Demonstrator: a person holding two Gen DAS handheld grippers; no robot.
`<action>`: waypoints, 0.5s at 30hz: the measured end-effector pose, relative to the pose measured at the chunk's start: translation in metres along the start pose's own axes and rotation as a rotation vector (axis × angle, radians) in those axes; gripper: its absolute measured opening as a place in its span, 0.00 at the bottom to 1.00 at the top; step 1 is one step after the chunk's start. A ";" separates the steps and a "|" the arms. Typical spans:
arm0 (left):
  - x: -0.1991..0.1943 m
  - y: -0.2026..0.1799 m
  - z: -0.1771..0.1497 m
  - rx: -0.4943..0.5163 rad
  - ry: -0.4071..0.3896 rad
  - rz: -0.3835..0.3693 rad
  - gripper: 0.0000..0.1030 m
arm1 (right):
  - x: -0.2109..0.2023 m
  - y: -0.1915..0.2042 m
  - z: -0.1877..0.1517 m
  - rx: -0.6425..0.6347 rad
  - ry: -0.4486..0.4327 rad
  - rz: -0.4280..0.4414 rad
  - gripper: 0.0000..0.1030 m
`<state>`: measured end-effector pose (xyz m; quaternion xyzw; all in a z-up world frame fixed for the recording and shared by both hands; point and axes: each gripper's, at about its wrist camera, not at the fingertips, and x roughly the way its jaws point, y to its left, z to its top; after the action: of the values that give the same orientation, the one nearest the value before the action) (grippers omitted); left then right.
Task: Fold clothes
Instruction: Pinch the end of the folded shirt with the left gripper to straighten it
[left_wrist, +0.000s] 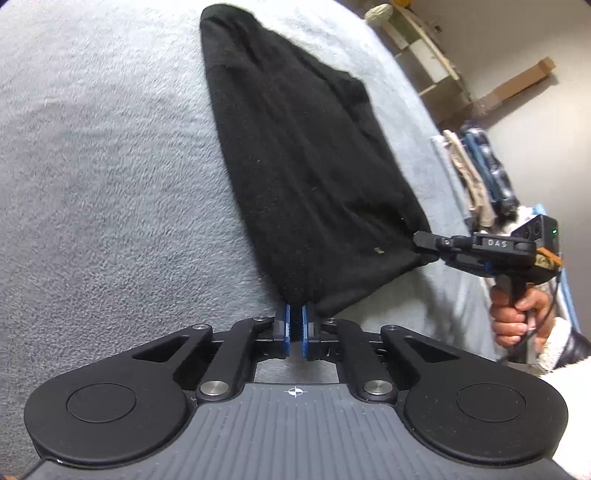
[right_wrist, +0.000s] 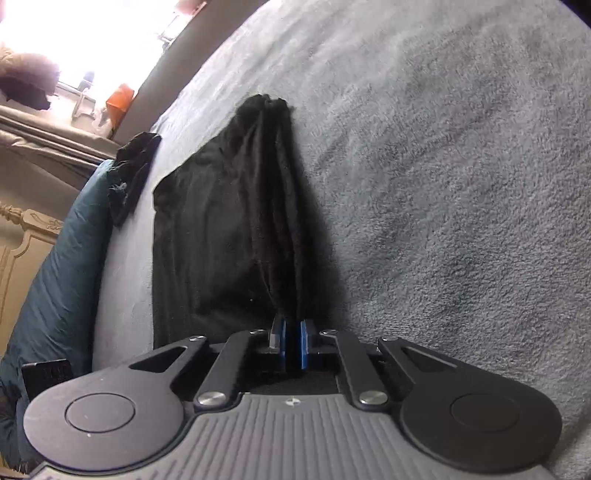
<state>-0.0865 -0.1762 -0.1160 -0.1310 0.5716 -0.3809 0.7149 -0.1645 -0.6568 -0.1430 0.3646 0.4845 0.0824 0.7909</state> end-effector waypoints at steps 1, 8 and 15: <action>-0.001 0.000 0.001 0.010 0.007 0.012 0.04 | -0.004 0.001 -0.001 -0.010 -0.006 0.004 0.06; 0.015 0.007 -0.002 0.023 0.033 0.051 0.06 | -0.015 0.001 0.002 -0.007 -0.067 -0.080 0.15; 0.017 0.010 -0.002 0.001 0.040 0.047 0.07 | -0.007 0.079 0.004 -0.408 -0.077 -0.045 0.16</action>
<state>-0.0832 -0.1804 -0.1347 -0.1098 0.5884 -0.3669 0.7121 -0.1468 -0.6055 -0.0857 0.1885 0.4355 0.1472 0.8679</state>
